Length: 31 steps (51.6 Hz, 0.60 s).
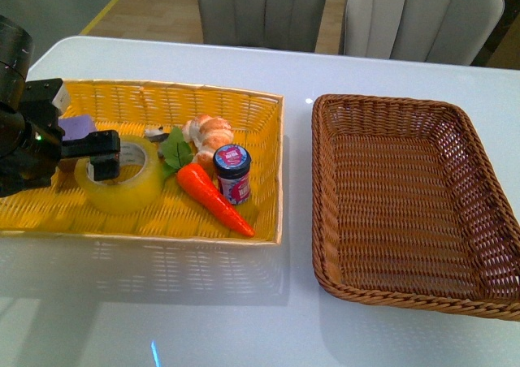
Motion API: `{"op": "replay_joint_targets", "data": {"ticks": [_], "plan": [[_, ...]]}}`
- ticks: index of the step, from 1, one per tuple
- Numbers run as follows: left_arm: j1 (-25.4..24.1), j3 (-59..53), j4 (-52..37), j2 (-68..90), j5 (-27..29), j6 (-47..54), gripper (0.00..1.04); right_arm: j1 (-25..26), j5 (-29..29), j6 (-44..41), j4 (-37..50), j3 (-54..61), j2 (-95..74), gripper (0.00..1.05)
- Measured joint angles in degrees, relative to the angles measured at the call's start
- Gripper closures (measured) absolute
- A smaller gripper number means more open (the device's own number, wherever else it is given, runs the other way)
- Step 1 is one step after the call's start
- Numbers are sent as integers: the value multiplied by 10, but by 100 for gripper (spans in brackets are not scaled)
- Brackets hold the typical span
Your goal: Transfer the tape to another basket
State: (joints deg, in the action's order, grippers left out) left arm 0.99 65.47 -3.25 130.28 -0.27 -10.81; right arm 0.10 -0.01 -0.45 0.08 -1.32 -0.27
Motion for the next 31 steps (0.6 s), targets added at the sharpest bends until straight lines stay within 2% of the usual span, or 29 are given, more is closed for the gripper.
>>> {"op": "replay_joint_targets", "data": {"ticks": [12, 16, 20, 25, 31], "plan": [[5, 1, 7, 0, 1, -18, 56, 0, 0, 0, 0, 0, 0, 9], [7, 3, 12, 0, 2, -28, 72, 0, 0, 0, 0, 0, 0, 9], [7, 4, 15, -3, 2, -41, 83, 0, 0, 0, 0, 0, 0, 9], [5, 2, 24, -9, 1, -47, 90, 0, 0, 0, 0, 0, 0, 9], [-2, -2, 28, -25, -4, -70, 90, 0, 0, 0, 0, 0, 0, 9]]}}
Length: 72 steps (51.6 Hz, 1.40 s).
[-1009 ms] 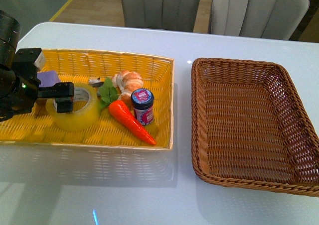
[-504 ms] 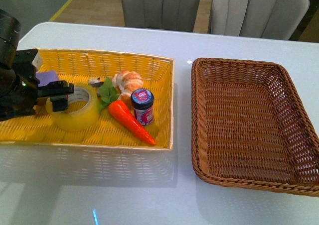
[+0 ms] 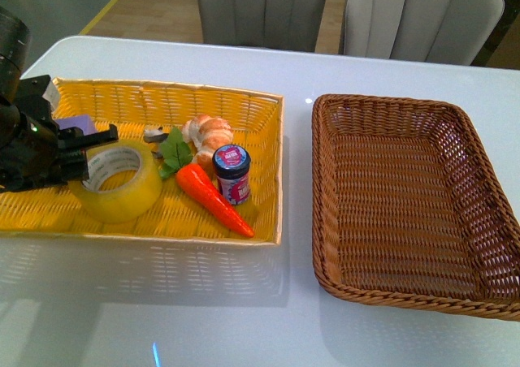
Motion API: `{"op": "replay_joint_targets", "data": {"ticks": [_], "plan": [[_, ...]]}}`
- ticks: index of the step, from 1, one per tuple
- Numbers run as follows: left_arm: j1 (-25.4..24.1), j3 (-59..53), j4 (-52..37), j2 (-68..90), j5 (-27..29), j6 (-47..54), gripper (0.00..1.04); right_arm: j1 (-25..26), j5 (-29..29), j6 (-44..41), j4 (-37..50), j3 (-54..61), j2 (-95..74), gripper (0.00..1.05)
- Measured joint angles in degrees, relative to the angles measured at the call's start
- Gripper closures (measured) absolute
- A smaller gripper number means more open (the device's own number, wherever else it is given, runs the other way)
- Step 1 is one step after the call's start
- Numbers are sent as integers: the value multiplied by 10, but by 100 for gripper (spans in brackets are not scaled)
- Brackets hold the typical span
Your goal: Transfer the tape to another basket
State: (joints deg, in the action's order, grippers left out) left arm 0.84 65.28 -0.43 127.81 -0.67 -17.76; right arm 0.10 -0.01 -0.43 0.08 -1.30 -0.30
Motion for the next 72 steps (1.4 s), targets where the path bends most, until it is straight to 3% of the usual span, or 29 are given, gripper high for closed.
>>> {"op": "replay_joint_targets", "data": {"ticks": [22, 51, 72], "plan": [[-9, -9, 24, -123, -39, -74, 90, 0, 0, 0, 0, 0, 0, 9], [201, 120, 64, -116, -65, -112, 90, 0, 0, 0, 0, 0, 0, 9], [289, 169, 86, -57, -89, -117, 90, 0, 0, 0, 0, 0, 0, 9]]}}
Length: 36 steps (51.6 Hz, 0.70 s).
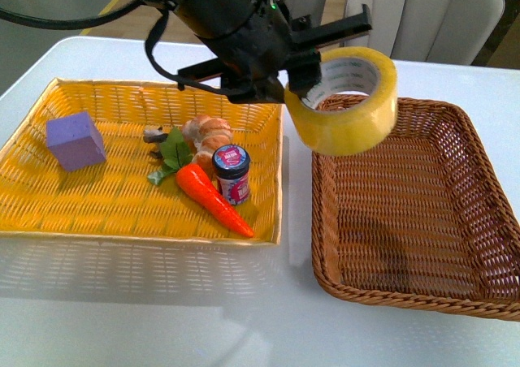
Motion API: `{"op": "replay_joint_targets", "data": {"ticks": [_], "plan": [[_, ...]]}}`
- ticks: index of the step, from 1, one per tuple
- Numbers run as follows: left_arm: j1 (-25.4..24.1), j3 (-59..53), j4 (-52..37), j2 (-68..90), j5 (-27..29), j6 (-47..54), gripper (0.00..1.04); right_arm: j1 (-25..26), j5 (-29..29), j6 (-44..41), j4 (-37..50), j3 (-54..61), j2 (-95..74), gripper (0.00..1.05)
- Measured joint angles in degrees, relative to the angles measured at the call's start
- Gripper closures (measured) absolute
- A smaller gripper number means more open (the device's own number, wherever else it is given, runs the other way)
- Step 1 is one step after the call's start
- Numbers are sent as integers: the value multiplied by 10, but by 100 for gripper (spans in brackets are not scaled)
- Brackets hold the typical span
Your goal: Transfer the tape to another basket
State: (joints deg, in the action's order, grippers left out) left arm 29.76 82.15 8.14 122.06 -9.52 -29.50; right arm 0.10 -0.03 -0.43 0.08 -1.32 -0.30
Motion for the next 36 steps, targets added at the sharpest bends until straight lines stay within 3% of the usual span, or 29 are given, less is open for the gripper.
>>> {"op": "replay_joint_targets", "data": {"ticks": [22, 36], "plan": [[79, 4, -1, 21, -25, -2, 90, 0, 0, 0, 0, 0, 0, 9], [83, 10, -1, 38, -18, -2, 90, 0, 0, 0, 0, 0, 0, 9]]}}
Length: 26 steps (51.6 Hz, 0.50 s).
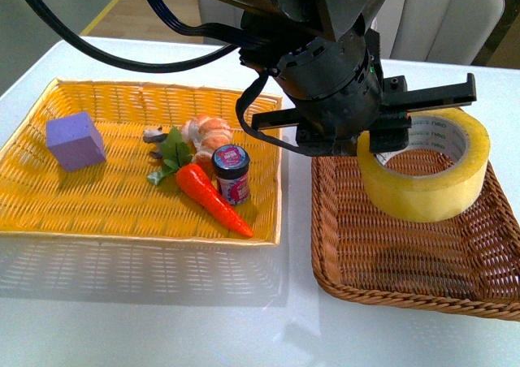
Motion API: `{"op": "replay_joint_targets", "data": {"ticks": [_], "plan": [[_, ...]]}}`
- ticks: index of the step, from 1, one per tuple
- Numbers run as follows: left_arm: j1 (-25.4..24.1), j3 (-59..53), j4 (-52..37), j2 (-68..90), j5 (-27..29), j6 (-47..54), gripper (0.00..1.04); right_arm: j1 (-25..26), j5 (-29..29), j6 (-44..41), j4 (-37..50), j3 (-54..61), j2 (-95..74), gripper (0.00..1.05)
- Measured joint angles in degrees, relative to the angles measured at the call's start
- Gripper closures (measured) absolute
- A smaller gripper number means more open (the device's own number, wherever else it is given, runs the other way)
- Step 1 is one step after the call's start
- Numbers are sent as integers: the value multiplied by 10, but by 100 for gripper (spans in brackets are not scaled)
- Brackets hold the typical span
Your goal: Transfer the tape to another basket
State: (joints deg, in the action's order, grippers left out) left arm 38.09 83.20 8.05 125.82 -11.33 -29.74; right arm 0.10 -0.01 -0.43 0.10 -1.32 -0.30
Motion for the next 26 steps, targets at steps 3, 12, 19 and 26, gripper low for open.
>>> {"op": "replay_joint_targets", "data": {"ticks": [3, 12, 19, 26], "plan": [[-3, 3, 0, 4, 2, -2, 90, 0, 0, 0, 0, 0, 0, 9], [-9, 5, -5, 10, 5, -6, 90, 0, 0, 0, 0, 0, 0, 9], [-8, 5, -9, 10, 3, -10, 90, 0, 0, 0, 0, 0, 0, 9], [-8, 5, -17, 10, -3, -24, 90, 0, 0, 0, 0, 0, 0, 9]]}}
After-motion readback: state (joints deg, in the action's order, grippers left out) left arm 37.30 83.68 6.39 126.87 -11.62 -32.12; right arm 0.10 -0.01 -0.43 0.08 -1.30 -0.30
